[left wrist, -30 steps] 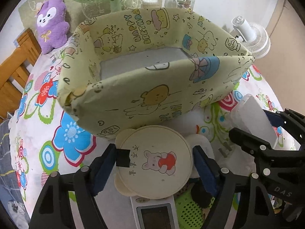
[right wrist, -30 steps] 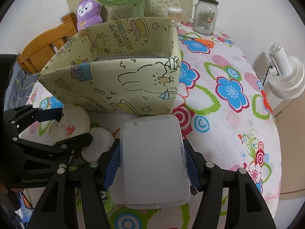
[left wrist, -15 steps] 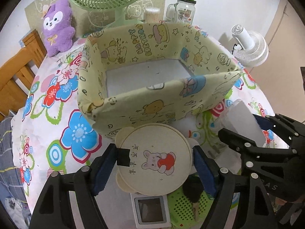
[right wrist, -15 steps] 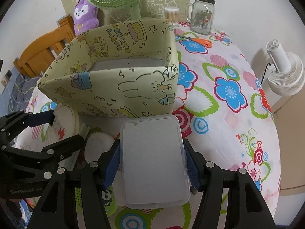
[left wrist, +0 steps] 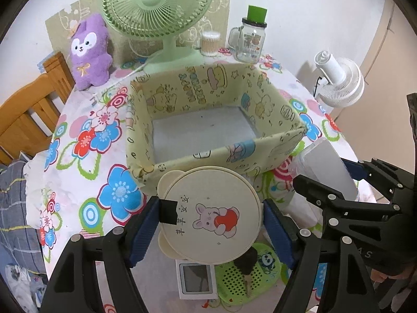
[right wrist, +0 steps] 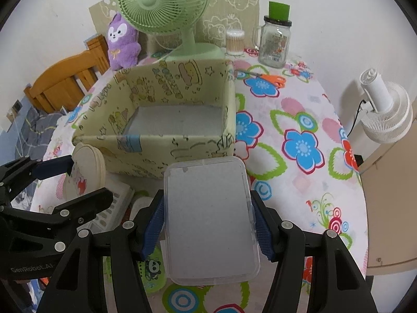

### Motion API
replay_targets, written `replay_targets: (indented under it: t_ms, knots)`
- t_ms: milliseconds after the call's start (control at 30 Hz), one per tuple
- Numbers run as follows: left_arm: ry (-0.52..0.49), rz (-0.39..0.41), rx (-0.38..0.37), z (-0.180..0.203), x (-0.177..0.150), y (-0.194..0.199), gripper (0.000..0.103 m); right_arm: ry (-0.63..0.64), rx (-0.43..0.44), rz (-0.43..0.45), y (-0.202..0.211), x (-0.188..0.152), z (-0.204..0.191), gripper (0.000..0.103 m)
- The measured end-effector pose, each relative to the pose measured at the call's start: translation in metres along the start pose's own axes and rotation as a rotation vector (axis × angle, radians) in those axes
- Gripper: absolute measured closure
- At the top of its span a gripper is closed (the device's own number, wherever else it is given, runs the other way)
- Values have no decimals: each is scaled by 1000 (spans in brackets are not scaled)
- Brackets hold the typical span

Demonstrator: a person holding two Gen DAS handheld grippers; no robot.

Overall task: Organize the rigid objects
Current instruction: 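Carry the mirror and case over the fabric box with both tools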

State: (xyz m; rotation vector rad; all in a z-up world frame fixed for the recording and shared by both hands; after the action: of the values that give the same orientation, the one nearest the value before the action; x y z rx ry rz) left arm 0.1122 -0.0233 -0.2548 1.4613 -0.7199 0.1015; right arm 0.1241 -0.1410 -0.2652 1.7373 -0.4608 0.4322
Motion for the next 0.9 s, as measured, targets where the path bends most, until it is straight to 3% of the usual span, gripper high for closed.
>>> replay_targets:
  t_ms: [900]
  knots:
    - [82,87,99,3,46,56,24,56,50,83,55,60,2,38]
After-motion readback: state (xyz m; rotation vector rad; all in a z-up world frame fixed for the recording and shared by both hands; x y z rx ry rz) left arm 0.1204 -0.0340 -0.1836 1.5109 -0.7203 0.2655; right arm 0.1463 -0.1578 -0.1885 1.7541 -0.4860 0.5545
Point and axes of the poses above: each gripper's, at about its wrist camera, not at the fingertips, and y roughly against the way its jaws point, z to its right, x to its top, the point moved 7 cm from there along -y, roughly the way its jaws point, and after that the axes turned 14 degrees about -y, right-handed, at the moved point
